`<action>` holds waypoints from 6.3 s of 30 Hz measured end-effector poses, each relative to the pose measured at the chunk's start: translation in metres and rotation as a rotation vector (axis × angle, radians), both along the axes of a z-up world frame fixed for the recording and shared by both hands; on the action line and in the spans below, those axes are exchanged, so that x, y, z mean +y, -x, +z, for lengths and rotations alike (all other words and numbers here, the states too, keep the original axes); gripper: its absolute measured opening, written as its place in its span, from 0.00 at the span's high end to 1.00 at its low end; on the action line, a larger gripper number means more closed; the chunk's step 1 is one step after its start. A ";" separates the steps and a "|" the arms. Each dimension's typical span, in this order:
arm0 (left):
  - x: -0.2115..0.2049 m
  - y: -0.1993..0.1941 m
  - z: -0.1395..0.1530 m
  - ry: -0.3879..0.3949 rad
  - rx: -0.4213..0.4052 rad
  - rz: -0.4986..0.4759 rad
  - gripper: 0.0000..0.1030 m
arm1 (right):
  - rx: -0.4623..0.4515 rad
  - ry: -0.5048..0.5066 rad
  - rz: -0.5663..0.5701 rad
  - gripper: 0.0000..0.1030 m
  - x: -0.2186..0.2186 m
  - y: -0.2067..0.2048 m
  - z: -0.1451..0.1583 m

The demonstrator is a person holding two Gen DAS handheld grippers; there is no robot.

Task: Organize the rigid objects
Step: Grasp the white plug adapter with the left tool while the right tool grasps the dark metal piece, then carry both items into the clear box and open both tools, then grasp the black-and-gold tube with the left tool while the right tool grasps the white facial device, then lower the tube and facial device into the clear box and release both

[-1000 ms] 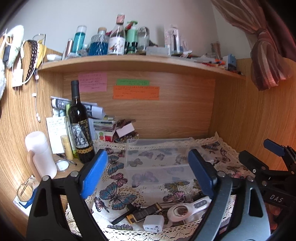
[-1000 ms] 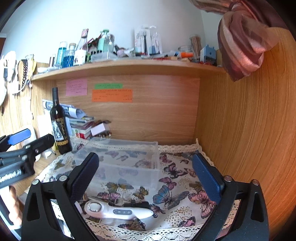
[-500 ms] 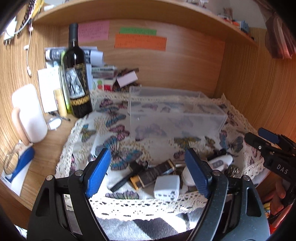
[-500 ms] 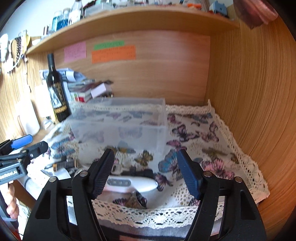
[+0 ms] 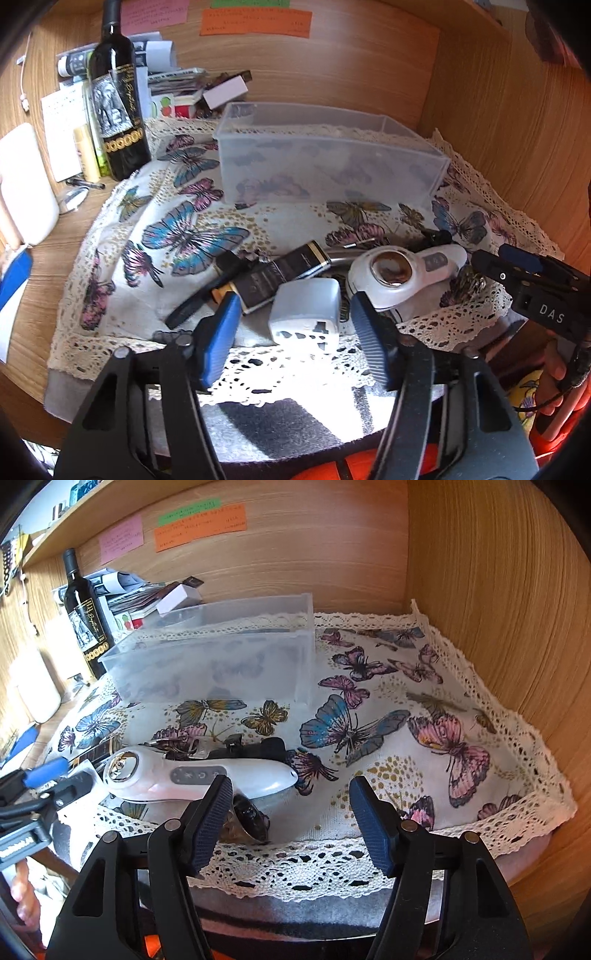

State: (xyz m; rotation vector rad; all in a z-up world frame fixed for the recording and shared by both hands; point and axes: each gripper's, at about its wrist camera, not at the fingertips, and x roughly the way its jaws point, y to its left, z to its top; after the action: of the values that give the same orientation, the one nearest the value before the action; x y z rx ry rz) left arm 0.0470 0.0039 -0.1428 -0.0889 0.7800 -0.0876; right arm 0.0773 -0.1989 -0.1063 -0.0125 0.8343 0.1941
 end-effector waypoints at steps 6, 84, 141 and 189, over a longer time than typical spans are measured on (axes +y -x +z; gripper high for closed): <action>0.000 -0.006 -0.007 0.037 0.024 -0.006 0.63 | -0.001 0.008 0.029 0.39 0.001 0.004 0.004; 0.003 -0.205 0.045 -0.112 0.021 -0.085 0.63 | 0.059 0.072 0.214 0.68 0.082 -0.182 0.017; 0.013 -0.034 -0.007 -0.091 0.101 -0.149 0.44 | 0.080 0.074 0.467 0.33 0.095 -0.021 -0.011; 0.022 -0.070 0.063 -0.007 -0.099 -0.136 0.78 | -0.082 -0.035 0.308 0.67 0.072 -0.058 0.053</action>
State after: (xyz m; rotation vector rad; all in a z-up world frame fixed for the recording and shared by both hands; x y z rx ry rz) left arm 0.1168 0.0263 -0.0794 -0.0242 0.6864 -0.2165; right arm 0.1349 -0.1270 -0.0535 -0.1157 0.7443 0.4955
